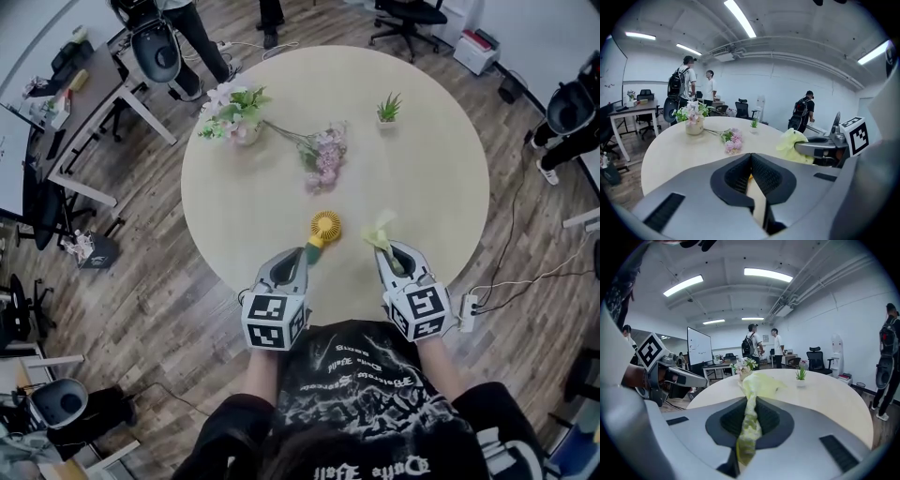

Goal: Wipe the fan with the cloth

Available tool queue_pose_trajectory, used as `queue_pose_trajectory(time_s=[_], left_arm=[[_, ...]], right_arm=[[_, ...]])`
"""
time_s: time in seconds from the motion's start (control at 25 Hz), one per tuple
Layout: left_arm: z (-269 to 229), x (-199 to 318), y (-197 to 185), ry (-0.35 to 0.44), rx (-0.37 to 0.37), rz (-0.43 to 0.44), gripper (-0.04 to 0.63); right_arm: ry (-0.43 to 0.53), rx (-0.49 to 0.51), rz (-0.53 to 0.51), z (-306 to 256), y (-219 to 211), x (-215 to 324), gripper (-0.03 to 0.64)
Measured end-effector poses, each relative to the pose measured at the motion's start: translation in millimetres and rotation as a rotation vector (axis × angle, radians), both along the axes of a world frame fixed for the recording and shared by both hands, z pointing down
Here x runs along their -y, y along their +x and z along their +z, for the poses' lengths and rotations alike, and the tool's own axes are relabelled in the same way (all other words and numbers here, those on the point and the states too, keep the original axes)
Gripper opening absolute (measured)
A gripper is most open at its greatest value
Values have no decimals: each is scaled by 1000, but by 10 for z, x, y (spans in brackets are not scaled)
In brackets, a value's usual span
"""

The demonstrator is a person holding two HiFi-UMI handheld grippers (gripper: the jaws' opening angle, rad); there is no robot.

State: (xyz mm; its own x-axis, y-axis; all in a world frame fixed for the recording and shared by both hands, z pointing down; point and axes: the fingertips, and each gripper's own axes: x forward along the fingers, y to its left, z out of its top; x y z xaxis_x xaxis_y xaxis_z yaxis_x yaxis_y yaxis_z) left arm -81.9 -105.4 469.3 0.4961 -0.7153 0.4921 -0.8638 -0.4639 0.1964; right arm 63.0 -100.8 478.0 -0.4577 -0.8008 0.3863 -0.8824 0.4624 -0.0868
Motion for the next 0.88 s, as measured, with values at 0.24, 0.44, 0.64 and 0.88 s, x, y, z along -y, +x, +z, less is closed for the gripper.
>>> queue_pose_trajectory(time_s=[0.24, 0.44, 0.64, 0.88], left_arm=[[-22, -16, -73, 14, -28, -16, 20], [-8, -40, -102, 22, -27, -7, 20], [14, -68, -69, 21, -15, 19, 20], [55, -92, -62, 13, -8, 29, 20]], right_arm=[[5, -10, -13, -18, -88, -42, 29], [15, -16, -16, -44, -121, -62, 29], [15, -27, -17, -47, -138, -85, 29], [11, -35, -21, -25, -166, -100, 28]])
